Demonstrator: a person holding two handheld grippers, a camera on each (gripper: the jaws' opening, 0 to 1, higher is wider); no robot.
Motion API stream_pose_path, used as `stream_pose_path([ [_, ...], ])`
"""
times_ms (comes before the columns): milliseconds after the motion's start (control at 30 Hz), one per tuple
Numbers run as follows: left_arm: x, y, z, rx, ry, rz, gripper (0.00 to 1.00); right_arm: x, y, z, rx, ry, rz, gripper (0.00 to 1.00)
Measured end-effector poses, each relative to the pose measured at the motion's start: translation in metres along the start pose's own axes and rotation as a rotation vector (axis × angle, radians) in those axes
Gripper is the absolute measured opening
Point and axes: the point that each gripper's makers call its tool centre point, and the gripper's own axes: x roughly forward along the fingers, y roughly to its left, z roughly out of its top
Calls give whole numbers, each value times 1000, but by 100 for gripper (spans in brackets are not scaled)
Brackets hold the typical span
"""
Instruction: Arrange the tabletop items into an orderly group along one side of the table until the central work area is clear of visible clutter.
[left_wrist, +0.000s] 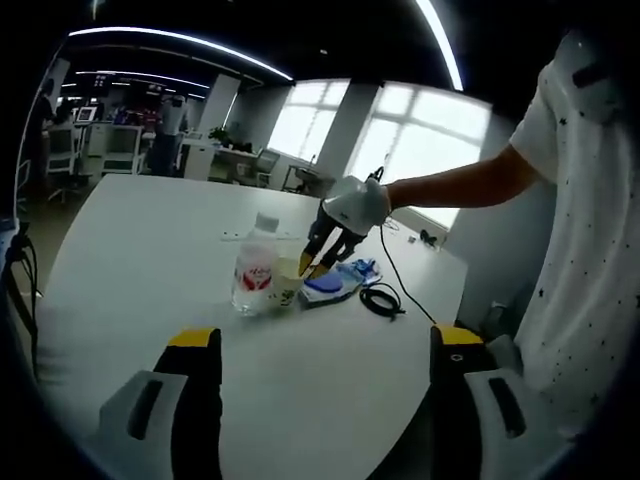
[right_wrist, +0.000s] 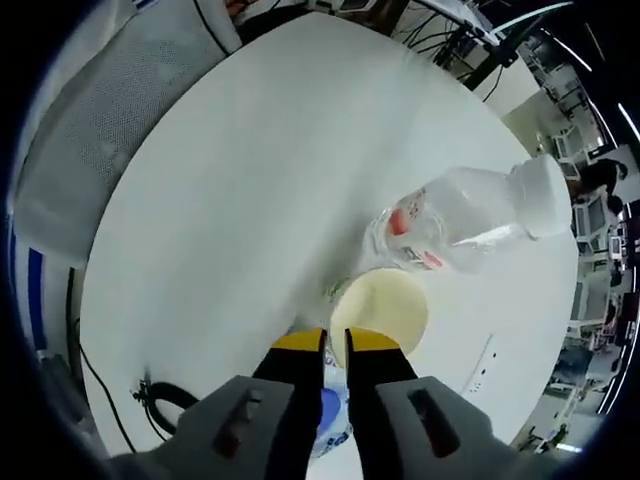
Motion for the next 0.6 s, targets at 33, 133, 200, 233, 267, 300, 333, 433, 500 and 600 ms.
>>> stream_pose_path([
  [33, 0, 0, 0, 0, 1, 1, 88, 0, 0, 0, -1, -4, 1, 6],
  [133, 0, 0, 0, 1, 2, 1, 88, -1, -2, 0, 7, -10, -11, 10],
  [200, 0, 0, 0, 2, 3, 0, 88, -3, -2, 2, 21, -22, -11, 12],
  [233, 0, 0, 0, 4, 5, 1, 88, -3, -3, 2, 23, -25, -17, 14],
  [267, 0, -1, 0, 4, 4, 0, 88, -3, -4, 2, 27, -28, -19, 14],
  [300, 1, -1, 1, 3, 3, -1, 88, -4, -4, 2, 32, -32, -23, 15],
  [333, 1, -1, 1, 3, 3, -2, 88, -4, -5, 2, 30, -35, -27, 15],
  [433, 2, -2, 1, 7, 6, -4, 88, -6, -6, 3, 44, -45, -35, 19],
  [500, 2, -3, 2, 12, 7, -6, 88, -8, -6, 4, 52, -57, -41, 21],
  [600, 2, -4, 4, 13, 4, -7, 89, -9, -5, 4, 65, -64, -47, 22],
])
